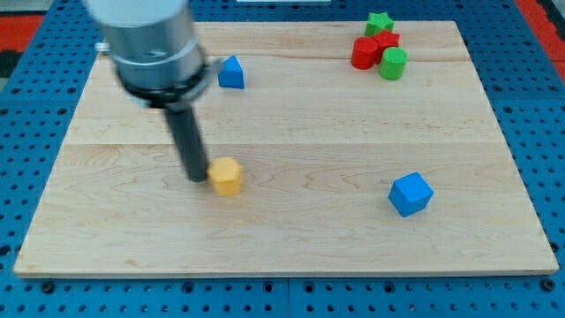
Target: Push the yellow hexagon above the blue cube
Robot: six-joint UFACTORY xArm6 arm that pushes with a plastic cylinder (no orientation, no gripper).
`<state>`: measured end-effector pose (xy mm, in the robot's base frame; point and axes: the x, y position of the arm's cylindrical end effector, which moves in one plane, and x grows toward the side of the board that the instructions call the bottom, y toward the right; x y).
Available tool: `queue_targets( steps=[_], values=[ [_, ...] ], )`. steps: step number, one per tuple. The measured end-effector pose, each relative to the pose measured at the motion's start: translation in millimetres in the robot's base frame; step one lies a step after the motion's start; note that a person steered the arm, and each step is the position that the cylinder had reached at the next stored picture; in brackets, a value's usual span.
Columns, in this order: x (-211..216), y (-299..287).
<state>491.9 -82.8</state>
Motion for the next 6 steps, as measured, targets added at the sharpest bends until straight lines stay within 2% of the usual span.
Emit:
queue_targets(
  steps=[1,2,4,5,6],
  values=[
    [8,49],
    [25,69],
    [22,163],
    [14,199],
    [-25,192]
  ],
)
